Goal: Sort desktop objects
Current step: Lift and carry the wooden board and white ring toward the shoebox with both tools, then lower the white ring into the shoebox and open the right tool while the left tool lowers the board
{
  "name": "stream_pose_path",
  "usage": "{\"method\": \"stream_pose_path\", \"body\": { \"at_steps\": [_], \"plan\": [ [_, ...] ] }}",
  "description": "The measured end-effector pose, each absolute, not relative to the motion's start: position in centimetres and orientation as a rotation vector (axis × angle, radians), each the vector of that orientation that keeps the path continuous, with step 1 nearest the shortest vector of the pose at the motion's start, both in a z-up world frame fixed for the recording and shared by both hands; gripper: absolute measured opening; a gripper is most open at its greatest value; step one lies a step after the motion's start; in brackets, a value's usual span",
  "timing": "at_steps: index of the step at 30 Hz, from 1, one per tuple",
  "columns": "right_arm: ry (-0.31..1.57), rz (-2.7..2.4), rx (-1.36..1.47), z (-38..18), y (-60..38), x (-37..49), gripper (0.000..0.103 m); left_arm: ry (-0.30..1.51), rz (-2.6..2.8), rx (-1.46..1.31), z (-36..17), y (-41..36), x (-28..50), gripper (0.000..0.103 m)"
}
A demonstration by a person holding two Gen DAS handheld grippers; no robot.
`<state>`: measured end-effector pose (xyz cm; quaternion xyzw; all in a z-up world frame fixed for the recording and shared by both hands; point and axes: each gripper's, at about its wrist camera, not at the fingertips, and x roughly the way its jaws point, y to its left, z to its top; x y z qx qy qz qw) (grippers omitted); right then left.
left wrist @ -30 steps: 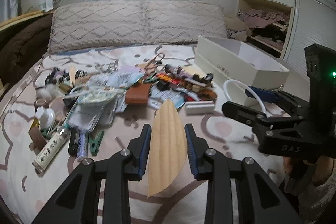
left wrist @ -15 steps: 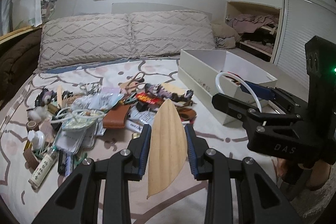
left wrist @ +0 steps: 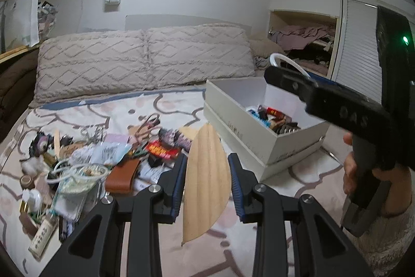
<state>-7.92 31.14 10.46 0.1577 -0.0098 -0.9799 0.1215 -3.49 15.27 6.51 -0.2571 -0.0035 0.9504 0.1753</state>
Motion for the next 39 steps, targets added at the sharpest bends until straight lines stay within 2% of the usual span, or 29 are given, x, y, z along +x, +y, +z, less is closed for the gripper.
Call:
{"method": "stream_pose_path", "body": {
  "at_steps": [6, 14, 26, 39],
  "plan": [
    [-0.103, -2.891, 0.431, 12.3, 33.4, -9.6, 0.085, -0.004, 2.672, -0.671, 8.1, 17.2, -5.1, 0.032],
    [-0.088, -2.978, 0.455, 12.7, 36.4, -11.8, 0.085, -0.033, 2.642, -0.623, 9.3, 19.6, -8.1, 0.032],
    [-0.182, -3.100, 0.623, 10.0, 42.5, -15.9, 0.085, -0.046, 2.549, -0.629, 9.2, 24.7, -12.3, 0.032],
    [-0.120, -3.042, 0.964, 4.5, 43.4, -20.2, 0.085, -0.072, 2.498, -0.613, 10.9, 28.2, -15.6, 0.032]
  ]
}}
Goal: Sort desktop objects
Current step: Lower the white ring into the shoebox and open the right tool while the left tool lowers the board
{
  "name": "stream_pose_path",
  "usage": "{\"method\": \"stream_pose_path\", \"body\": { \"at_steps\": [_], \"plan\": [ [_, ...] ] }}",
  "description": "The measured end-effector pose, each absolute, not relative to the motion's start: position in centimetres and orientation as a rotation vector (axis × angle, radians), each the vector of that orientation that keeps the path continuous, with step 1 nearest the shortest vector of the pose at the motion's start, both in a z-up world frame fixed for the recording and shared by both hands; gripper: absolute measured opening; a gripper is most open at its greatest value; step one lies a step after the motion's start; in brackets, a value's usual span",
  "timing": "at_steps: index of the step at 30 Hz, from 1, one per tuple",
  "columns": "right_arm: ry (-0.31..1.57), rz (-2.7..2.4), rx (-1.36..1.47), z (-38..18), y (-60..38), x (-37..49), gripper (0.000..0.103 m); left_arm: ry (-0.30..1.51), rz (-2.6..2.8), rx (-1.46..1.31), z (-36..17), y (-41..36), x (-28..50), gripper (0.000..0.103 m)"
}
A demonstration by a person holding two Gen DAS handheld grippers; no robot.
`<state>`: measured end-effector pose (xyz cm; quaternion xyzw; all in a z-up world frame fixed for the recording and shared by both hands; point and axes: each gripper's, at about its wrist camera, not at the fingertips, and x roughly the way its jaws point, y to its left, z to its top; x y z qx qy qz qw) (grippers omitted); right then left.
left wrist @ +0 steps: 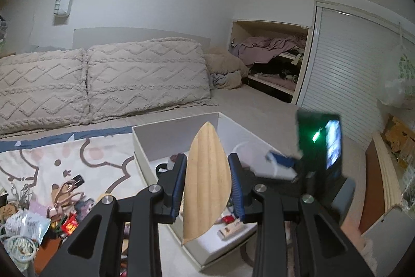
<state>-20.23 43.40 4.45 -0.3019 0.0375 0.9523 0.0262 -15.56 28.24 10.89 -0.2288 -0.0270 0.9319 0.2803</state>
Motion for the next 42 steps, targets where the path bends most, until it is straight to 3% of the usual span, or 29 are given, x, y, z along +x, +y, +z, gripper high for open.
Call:
{"method": "stream_pose_path", "body": {
  "at_steps": [8, 17, 42],
  "plan": [
    [-0.015, 2.973, -1.112, 2.6, 41.4, -20.9, 0.085, -0.126, 2.503, -0.632, 11.6, 28.8, -18.4, 0.032],
    [0.025, 3.036, -1.155, 2.9, 41.8, -19.9, 0.085, -0.116, 2.515, -0.706, 11.5, 29.8, -22.2, 0.032],
    [-0.076, 2.943, -1.354, 1.2, 41.9, -19.8, 0.085, 0.076, 2.413, -1.092, 6.4, 35.0, -28.8, 0.032]
  ]
}}
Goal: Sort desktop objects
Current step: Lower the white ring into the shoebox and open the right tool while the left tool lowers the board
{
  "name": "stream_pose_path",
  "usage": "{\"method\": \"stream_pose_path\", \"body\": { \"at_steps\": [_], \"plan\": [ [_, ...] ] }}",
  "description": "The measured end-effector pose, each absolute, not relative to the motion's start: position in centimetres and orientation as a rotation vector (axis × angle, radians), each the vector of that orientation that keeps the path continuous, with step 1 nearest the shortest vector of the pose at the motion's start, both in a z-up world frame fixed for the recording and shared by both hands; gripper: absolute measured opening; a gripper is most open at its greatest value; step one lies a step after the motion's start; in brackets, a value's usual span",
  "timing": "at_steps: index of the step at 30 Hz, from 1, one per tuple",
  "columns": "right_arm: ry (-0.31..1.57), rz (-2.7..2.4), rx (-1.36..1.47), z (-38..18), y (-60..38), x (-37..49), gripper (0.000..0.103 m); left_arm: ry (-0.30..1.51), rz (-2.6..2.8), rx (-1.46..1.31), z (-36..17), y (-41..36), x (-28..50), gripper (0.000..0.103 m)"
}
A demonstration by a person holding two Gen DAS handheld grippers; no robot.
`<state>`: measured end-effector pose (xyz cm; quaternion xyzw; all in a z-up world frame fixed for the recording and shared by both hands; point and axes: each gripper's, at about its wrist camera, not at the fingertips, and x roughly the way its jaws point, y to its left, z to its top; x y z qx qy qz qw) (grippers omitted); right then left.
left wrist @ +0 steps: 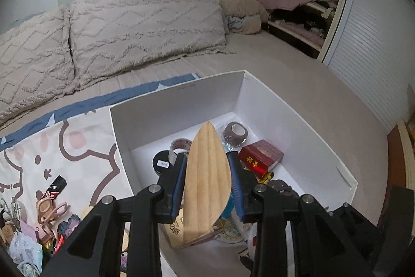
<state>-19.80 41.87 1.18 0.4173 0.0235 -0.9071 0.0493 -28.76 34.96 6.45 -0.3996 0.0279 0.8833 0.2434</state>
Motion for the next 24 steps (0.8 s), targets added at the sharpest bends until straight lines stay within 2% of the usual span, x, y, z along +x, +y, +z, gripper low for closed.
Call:
{"method": "stream_pose_path", "body": {
  "at_steps": [5, 6, 7, 8, 24],
  "plan": [
    [0.054, -2.751, 1.288, 1.1, 41.8, -19.8, 0.085, 0.095, 2.404, -1.126, 5.7, 35.4, -28.8, 0.032],
    [0.055, -2.754, 1.289, 1.1, 41.8, -19.8, 0.089, 0.098, 2.403, -1.130, 5.6, 35.4, -28.9, 0.032],
    [0.059, -2.756, 1.292, 1.1, 41.8, -19.8, 0.100, 0.101, 2.401, -1.134, 5.5, 35.6, -28.9, 0.032],
    [0.066, -2.761, 1.291, 1.1, 41.8, -19.7, 0.103, 0.107, 2.399, -1.139, 5.4, 35.7, -28.9, 0.032],
    [0.066, -2.818, 1.278, 1.7, 43.3, -19.0, 0.103, 0.246, 2.338, -1.196, 3.1, 38.7, -27.8, 0.032]
  ]
}}
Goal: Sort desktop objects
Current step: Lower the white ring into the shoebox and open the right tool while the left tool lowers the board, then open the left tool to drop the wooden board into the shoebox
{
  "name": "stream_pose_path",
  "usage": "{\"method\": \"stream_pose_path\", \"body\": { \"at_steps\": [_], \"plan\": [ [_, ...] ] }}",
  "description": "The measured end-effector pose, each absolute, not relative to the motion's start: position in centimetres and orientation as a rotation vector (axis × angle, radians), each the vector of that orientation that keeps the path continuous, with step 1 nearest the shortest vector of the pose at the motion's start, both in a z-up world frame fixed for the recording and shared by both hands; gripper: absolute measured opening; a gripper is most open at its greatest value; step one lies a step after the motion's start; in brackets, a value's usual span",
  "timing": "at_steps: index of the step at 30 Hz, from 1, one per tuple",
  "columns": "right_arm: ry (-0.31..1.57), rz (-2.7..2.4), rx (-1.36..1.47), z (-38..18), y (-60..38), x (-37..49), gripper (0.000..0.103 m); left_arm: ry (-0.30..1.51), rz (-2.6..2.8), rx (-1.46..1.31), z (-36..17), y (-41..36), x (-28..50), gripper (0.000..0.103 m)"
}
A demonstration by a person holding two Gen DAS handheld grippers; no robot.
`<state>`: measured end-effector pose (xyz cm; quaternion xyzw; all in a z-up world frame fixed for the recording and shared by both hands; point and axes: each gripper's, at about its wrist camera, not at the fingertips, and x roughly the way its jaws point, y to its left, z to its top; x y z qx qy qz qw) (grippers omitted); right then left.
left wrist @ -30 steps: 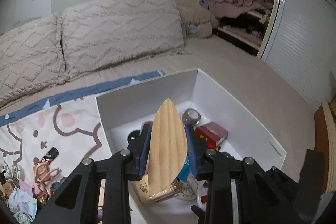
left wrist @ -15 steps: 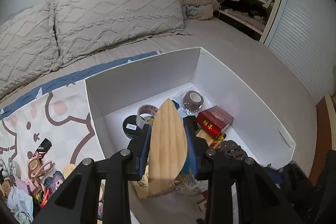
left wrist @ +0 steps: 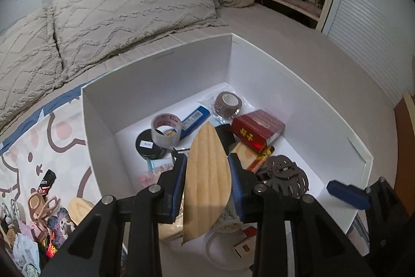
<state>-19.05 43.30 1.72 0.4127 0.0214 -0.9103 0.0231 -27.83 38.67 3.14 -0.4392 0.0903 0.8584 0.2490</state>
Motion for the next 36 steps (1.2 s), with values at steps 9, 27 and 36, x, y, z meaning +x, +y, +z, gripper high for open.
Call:
{"method": "stream_pose_path", "body": {
  "at_steps": [9, 27, 36],
  "plan": [
    [0.066, -2.808, 1.266, 1.6, 43.4, -19.0, 0.103, 0.288, 2.298, -1.282, 1.7, 39.4, -28.0, 0.032],
    [0.081, -2.819, 1.264, 1.6, 43.5, -18.5, 0.103, 0.353, 2.339, -1.321, 1.1, 39.6, -27.7, 0.062],
    [0.082, -2.837, 1.245, 1.6, 43.7, -18.4, 0.103, 0.379, 2.358, -1.284, 1.6, 39.8, -27.1, 0.064]
  ]
}}
